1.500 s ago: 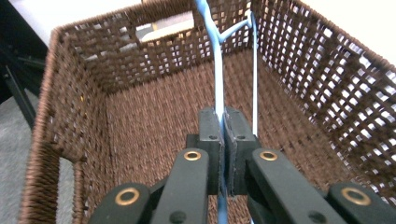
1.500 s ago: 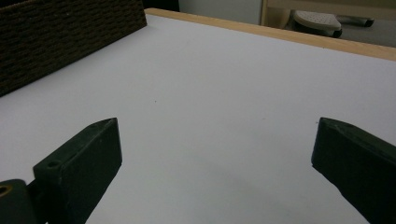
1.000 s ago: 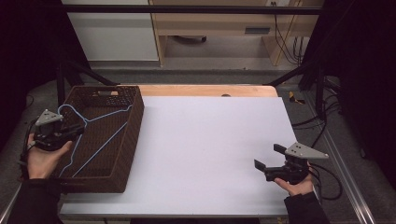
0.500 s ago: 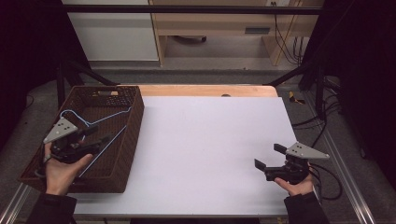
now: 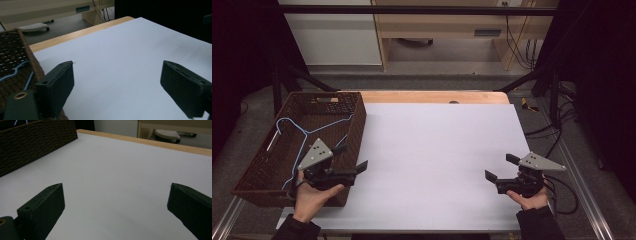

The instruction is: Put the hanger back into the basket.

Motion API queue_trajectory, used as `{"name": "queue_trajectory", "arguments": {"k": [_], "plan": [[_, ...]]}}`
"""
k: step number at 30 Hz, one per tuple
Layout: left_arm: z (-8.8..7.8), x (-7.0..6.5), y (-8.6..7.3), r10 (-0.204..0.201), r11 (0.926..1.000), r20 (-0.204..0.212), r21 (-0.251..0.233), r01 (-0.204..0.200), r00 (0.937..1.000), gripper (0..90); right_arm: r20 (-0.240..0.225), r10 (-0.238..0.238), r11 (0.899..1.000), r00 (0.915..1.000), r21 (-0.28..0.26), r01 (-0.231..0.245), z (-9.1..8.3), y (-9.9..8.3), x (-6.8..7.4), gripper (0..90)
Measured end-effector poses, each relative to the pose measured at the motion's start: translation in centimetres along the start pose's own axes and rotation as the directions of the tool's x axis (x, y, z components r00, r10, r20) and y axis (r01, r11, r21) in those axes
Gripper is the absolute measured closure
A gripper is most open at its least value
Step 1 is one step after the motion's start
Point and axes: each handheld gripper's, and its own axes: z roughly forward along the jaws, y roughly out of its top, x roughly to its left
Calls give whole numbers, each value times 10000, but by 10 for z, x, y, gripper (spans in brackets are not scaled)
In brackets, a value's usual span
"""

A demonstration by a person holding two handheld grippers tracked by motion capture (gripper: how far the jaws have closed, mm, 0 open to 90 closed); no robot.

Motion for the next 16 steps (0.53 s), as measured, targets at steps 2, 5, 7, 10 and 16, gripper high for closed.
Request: {"name": "queue_trajectory", "arguments": {"k": [2, 5, 7, 10, 16], "plan": [[7, -6, -5, -45, 10000, 134, 38, 45, 9999, 97, 2, 22, 10000, 10000, 3, -22, 0, 0, 0, 17], [22, -14, -17, -69, 9996, 365, 272, 59, 9993, 87, -12, -21, 10000, 10000, -11, 21, 0, -1, 0, 17], [25, -16, -20, -142, 9993, 422, 356, 127, 9990, 95, -5, -11, 10000, 10000, 4, 11, 0, -1, 0, 17], [32, -21, -27, -55, 9987, 470, 518, 31, 9989, 96, -28, -1, 10000, 10000, 21, 1, 0, -1, 0, 17], [33, -21, -30, 40, 9993, 474, 356, -57, 9989, 96, -39, -49, 10000, 10000, 73, 50, 0, -2, 0, 17]]}}
